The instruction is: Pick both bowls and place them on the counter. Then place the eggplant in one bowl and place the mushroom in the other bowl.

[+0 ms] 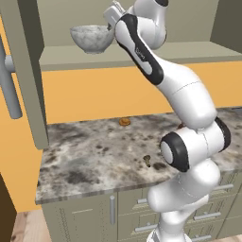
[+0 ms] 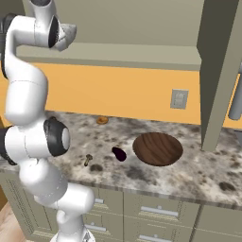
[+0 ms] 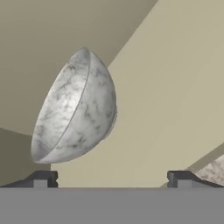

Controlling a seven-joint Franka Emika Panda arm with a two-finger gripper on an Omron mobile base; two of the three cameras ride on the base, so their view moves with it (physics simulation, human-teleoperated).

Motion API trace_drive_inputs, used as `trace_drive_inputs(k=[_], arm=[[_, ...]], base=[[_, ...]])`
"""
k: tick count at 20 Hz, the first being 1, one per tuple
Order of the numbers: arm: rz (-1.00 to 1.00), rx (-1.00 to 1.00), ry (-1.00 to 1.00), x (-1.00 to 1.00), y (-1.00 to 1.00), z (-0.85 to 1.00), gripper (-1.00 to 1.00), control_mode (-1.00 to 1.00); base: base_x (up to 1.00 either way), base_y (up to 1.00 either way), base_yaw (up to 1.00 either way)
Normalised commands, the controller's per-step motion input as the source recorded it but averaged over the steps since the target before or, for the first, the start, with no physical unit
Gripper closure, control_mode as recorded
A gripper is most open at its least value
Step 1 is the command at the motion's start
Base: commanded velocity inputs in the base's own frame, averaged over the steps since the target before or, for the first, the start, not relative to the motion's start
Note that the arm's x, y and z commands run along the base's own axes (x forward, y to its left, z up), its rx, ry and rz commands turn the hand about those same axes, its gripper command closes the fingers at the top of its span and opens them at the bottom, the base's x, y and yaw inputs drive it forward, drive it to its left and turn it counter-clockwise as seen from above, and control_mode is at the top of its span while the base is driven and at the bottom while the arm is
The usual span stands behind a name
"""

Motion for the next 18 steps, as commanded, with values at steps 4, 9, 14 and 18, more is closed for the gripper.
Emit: trace_drive_inputs(k=[4, 9, 14, 18], arm=[[-0.08, 0.0, 0.08, 0.31, 0.0, 0.0, -1.0, -1.0], [-0.08, 0.0, 0.1, 0.32, 0.0, 0.0, -1.0, -1.0], [-0.07, 0.0, 0.07, 0.36, 0.02, 0.0, -1.0, -1.0], [-0.03, 0.0, 0.05, 0.38, 0.07, 0.0, -1.0, -1.0]], base=[[0.0, 0.0, 0.0], [0.0, 0.0, 0.0], [0.0, 0.0, 0.0], [0.0, 0.0, 0.0]])
